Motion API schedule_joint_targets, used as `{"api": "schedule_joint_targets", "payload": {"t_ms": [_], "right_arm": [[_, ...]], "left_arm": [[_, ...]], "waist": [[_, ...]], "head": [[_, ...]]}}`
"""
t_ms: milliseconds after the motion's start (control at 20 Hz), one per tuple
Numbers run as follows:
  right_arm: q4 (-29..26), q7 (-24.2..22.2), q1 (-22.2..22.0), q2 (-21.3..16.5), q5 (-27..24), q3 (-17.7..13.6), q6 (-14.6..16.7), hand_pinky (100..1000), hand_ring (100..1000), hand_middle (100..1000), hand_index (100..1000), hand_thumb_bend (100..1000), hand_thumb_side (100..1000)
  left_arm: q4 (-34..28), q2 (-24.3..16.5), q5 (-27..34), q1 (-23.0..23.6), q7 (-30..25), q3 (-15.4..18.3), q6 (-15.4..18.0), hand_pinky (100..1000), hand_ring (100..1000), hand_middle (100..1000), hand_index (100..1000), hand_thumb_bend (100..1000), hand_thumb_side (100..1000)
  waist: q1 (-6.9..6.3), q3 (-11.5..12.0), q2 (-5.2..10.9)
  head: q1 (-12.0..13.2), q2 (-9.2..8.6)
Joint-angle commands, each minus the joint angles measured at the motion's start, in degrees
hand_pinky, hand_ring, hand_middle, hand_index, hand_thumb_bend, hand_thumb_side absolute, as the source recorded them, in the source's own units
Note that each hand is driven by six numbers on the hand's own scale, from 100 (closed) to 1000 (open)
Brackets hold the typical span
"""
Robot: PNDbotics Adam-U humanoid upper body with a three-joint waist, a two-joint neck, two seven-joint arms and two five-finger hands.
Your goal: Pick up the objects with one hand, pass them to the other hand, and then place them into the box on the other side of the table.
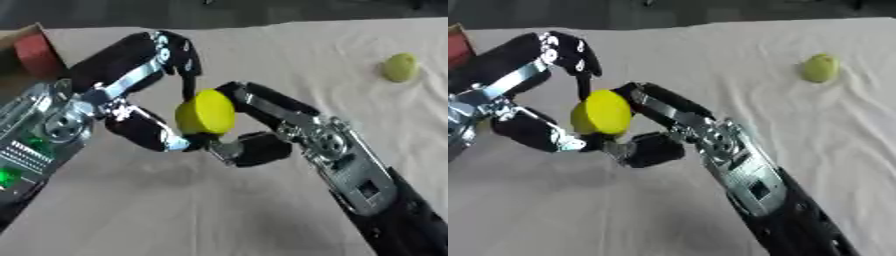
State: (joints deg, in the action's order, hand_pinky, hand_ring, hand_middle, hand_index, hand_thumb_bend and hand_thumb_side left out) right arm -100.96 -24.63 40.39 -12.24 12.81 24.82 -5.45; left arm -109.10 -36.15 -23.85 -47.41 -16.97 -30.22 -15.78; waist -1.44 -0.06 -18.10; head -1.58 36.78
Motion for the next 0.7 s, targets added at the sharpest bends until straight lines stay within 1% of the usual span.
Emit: {"api": "schedule_joint_targets", "payload": {"t_ms": [50, 200, 450, 700], "right_arm": [[-1.9, 0.0, 1.2, 0.5, -0.6, 0.2, 0.1, 684, 596, 550, 688, 100, 253], [-1.8, 0.7, 1.1, 0.4, -0.6, 0.0, -0.4, 677, 586, 537, 676, 100, 246], [-1.9, 2.6, 0.8, -0.3, -0.8, -0.4, -1.2, 672, 578, 523, 662, 100, 236], [-1.8, 2.9, 0.8, -0.6, -1.1, -0.2, -1.3, 671, 577, 522, 660, 100, 239]], "left_arm": [[-0.6, -0.5, 0.4, -0.6, 0.5, 0.3, -0.5, 662, 640, 625, 783, 710, 100], [-1.3, -0.9, 0.7, -0.4, 0.9, 0.6, -0.8, 658, 636, 621, 780, 710, 102], [-2.8, -3.2, 2.0, 0.8, 1.9, 1.3, -1.8, 663, 642, 627, 783, 739, 162], [-4.6, -4.8, 3.3, 1.8, 2.8, 2.5, -3.0, 667, 648, 636, 799, 774, 164]], "waist": [[-0.16, 0.0, 1.07], [-0.19, 0.0, 1.03], [-0.34, 0.1, 0.92], [-0.39, 0.3, 0.78]], "head": [[0.2, -0.66], [0.2, -0.61], [0.2, -0.79], [0.0, -0.85]]}}
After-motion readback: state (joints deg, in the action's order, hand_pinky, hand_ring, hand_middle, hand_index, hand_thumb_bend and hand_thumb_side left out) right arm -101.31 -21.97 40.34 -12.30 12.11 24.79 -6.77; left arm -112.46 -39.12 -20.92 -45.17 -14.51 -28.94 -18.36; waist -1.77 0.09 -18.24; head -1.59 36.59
